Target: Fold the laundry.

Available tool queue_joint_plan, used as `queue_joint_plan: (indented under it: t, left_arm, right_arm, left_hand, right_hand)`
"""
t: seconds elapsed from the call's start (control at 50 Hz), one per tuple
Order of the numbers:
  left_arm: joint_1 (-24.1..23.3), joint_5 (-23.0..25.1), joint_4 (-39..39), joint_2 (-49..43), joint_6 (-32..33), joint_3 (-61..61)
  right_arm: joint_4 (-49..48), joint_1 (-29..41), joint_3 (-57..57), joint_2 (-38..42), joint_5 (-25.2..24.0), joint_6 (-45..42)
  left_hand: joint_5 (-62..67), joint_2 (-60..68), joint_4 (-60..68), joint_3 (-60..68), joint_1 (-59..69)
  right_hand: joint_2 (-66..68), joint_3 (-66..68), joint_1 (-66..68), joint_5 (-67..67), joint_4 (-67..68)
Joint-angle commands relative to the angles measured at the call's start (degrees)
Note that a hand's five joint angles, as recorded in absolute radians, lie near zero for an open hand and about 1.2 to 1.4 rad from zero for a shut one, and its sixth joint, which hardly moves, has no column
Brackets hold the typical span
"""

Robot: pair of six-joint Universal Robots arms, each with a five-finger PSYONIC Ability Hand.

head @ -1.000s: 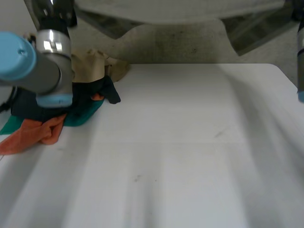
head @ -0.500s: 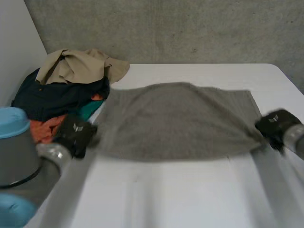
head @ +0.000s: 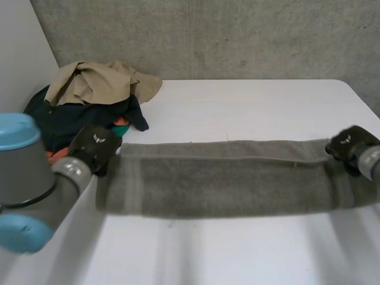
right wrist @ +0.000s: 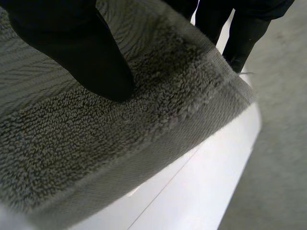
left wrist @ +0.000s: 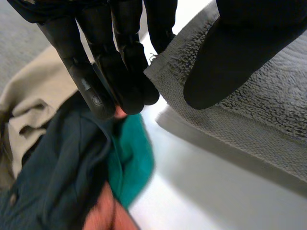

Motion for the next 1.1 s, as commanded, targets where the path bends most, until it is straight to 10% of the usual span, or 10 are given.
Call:
queue_joint_plan:
  t: [0.02, 0.22, 0.26, 0.28, 0.3, 0.56, 0.92, 0.98, 1.0, 1.1]
  left_arm:
    - [-2.1, -6.3, 2.6, -14.0, -1.4, 14.7]
    - [-3.2, -9.7, 3.1, -25.0, -1.4, 29.9]
    - [-3.5, -9.7, 3.2, -26.1, -1.4, 31.5]
    - [-4.0, -9.7, 3.2, -26.8, -1.4, 32.5]
    - [-4.4, -9.7, 3.2, -27.0, -1.2, 32.8]
    - [-6.6, -9.1, 3.0, -19.7, -2.1, 27.3]
    - [-7.1, -8.1, 5.0, -12.2, -6.3, 14.1]
    - [-7.2, -8.1, 5.5, -12.2, -6.5, 14.1]
    - [-7.3, -8.2, 5.5, -12.2, -6.5, 14.1]
    - [-7.8, -8.2, 5.5, -10.7, -6.5, 13.5]
  right_arm:
    - [-10.8, 3.0, -8.2, 9.2, 4.2, 0.1]
    - [-18.8, 4.5, -16.4, 18.2, 4.9, -0.3]
    - [-20.2, 4.8, -17.4, 19.8, 5.0, -0.3]
    - [-20.5, 4.9, -17.6, 20.2, 5.0, -0.4]
    - [-20.9, 5.2, -17.8, 20.6, 4.9, -0.3]
    - [-18.7, 4.2, -9.3, 4.3, 5.9, 16.6]
    - [-7.4, -13.8, 7.7, 0.1, -13.3, 16.8]
    - [-10.1, -13.8, 7.9, 2.3, -12.8, 16.6]
    - [-11.7, -13.9, 7.8, 3.0, -12.5, 16.4]
    - [-17.7, -14.6, 8.2, 2.9, -6.2, 16.4]
  left_hand:
    - [13.9, 11.3, 11.0, 11.4, 14.4]
    - [13.9, 11.3, 11.0, 11.4, 14.4]
    - [13.9, 11.3, 11.0, 11.4, 14.4]
    - [-26.4, -29.0, -29.3, -28.9, -25.9]
    - [-56.1, -58.7, -59.0, -58.6, -55.6]
    - [-56.1, -58.7, -59.0, -58.6, -55.6]
    - [-56.1, -58.7, -59.0, -58.6, -55.6]
    - [-56.1, -58.7, -59.0, -58.6, -55.6]
    - [-56.1, -58.7, -59.0, -58.6, -55.6]
    - [-56.1, -58.7, -59.0, -58.6, -55.6]
  right_hand:
    - [12.2, 11.6, 14.9, 11.4, 11.3]
    - [12.2, 11.6, 14.9, 11.4, 11.3]
    - [-30.8, -31.4, -28.2, -31.7, -31.8]
    - [-57.8, -58.4, -55.1, -58.6, -58.7]
    - [-57.8, -58.4, -55.1, -58.6, -58.7]
    - [-57.8, -58.4, -55.1, -58.6, -58.7]
    - [-44.1, -44.7, -41.4, -44.9, -45.0]
    - [-29.9, -30.5, -27.2, -30.7, -30.8]
    - [7.7, 7.1, 10.4, 6.8, 6.8]
    - [12.2, 11.6, 14.9, 11.4, 11.3]
